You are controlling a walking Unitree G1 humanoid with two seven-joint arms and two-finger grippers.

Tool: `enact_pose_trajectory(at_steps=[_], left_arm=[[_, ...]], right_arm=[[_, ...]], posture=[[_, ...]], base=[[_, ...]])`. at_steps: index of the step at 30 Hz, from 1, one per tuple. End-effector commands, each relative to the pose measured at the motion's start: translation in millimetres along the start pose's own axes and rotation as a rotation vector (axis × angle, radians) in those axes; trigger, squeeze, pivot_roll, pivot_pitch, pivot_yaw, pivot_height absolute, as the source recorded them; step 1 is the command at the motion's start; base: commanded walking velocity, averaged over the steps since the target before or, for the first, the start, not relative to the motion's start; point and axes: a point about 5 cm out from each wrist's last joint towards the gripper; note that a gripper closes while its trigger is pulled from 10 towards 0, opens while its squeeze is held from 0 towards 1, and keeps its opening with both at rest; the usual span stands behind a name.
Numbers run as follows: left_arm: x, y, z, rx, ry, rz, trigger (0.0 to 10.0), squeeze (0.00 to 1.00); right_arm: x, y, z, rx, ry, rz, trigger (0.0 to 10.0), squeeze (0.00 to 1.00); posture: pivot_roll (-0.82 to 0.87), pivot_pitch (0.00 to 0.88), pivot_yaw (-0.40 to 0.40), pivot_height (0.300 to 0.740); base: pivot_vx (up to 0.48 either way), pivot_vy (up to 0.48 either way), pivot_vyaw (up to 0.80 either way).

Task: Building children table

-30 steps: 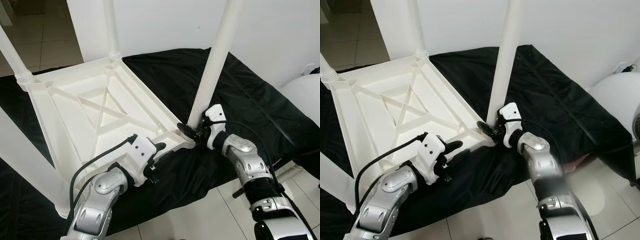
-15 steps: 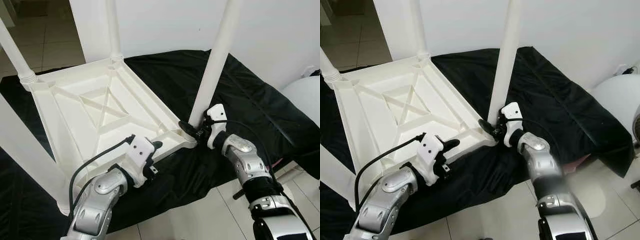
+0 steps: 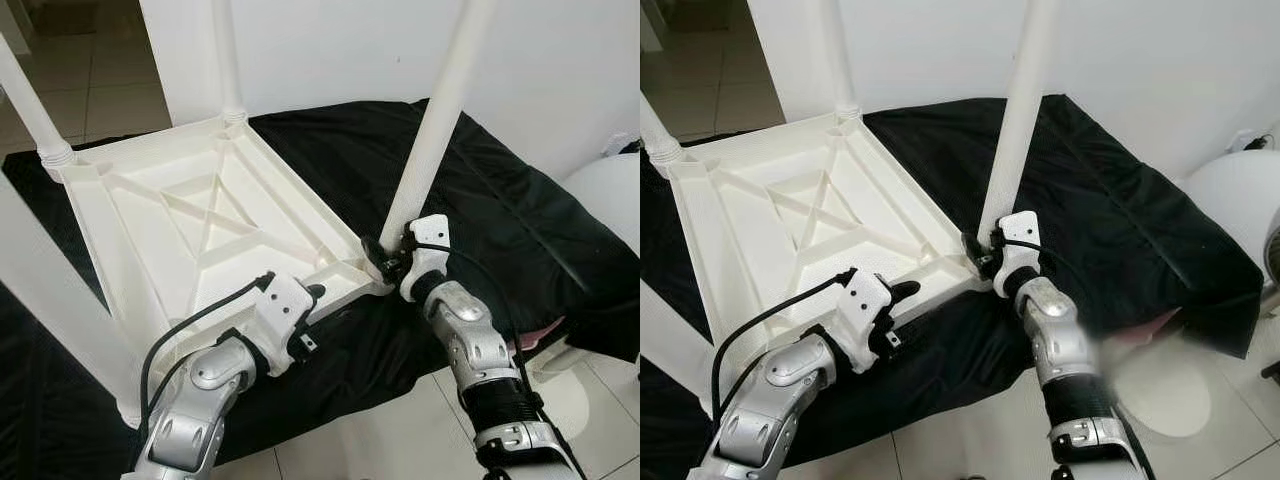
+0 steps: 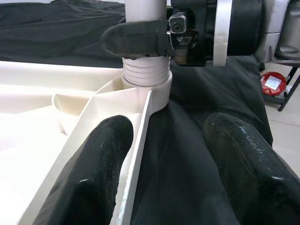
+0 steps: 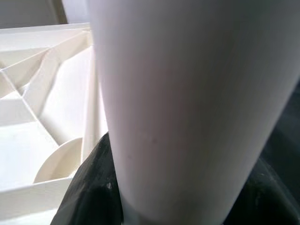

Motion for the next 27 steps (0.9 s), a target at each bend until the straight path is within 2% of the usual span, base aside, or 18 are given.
enact_pose_trajectory(at_steps=[1,2,3,4,5,7,8,10,12,18,19,20,21,27], left_arm=[[-3.8,-5,0.2,-0.020,0.079,0.009,10.0,0.00],[-4.1,-5,0.3,-0.021,0.081,0.008,10.0,0.00],[-4.1,-5,0.3,-0.021,0.081,0.008,10.0,0.00],[-4.2,-5,0.5,-0.021,0.086,0.007,10.0,0.00],[-4.3,-5,0.4,-0.021,0.087,0.005,10.0,0.00],[-4.4,-5,0.3,-0.022,0.089,0.004,10.0,0.00],[-4.9,-5,0.1,-0.022,0.091,0.003,10.0,0.00],[-4.9,-5,0.1,-0.022,0.091,0.003,10.0,0.00],[-5.3,-5,-0.3,-0.022,0.092,0.002,10.0,0.00],[-5.8,-5,-0.9,-0.020,0.095,0.000,10.0,0.00],[-6.2,-5,-1.3,-0.018,0.097,0.000,10.0,0.00],[-6.2,-5,-1.3,-0.018,0.097,0.000,10.0,0.00],[-6.9,-5,-1.8,-0.018,0.099,0.001,10.0,0.00],[-8.0,-4,-0.4,-0.013,0.105,0.000,10.0,0.00]], right_arm=[[2.9,-4,2.9,-0.022,-0.063,-0.004,10.0,0.00],[-7.1,-9,4.3,-0.033,-0.117,-0.029,10.0,0.00],[-7.1,-9,4.3,-0.033,-0.117,-0.029,10.0,0.00],[-22.3,-14,7.0,-0.045,-0.204,-0.071,10.0,0.00],[-28.1,-16,7.7,-0.051,-0.235,-0.103,10.0,0.00],[-30.9,-17,8.2,-0.056,-0.253,-0.123,10.0,0.00],[-41.5,-14,6.8,-0.048,-0.241,-0.147,10.0,0.00],[-41.5,-14,6.8,-0.048,-0.241,-0.147,10.0,0.00],[-49.1,-11,7.0,-0.040,-0.229,-0.138,10.0,0.00],[-48.3,-10,8.9,-0.046,-0.239,-0.133,10.0,0.00],[-45.9,-8,8.5,-0.040,-0.241,-0.130,10.0,0.65],[-45.9,-8,8.5,-0.040,-0.241,-0.130,10.0,0.65],[-44.2,-6,7.6,-0.029,-0.229,-0.131,10.0,1.00],[-38.3,5,9.9,0.021,-0.184,-0.111,10.0,1.00]], posture=[[-0.04,0.048,-0.045,0.740],[-0.03,0.045,-0.048,0.740],[-0.03,0.045,-0.048,0.740],[-0.03,0.040,-0.050,0.740],[-0.03,0.040,-0.050,0.740],[-0.03,0.040,-0.050,0.740],[-0.03,0.036,-0.050,0.740],[-0.03,0.036,-0.050,0.740],[-0.03,0.034,-0.051,0.740],[-0.03,0.032,-0.055,0.740],[-0.03,0.032,-0.057,0.740],[-0.03,0.032,-0.057,0.740],[-0.03,0.032,-0.057,0.740],[-0.03,0.039,-0.064,0.740]], base=[[0.000,0.000,0.00],[0.000,0.000,0.00],[0.000,0.000,0.00],[0.000,0.000,0.00],[0.000,0.000,0.00],[0.000,0.000,0.00],[0.000,0.000,0.00],[0.000,0.000,0.00],[0.000,0.000,0.00],[0.000,0.000,0.00],[0.000,0.000,0.00],[0.000,0.000,0.00],[0.000,0.000,0.00],[0.000,0.000,0.00]])
Point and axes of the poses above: a point about 5 cm out from each wrist's last joint towards the gripper, its own z axis pointing back from the gripper into the wrist, its own y axis along the axis of the wrist's last joint, x = y × z, and after that the axes turned 3 degrees about -z, right-handed
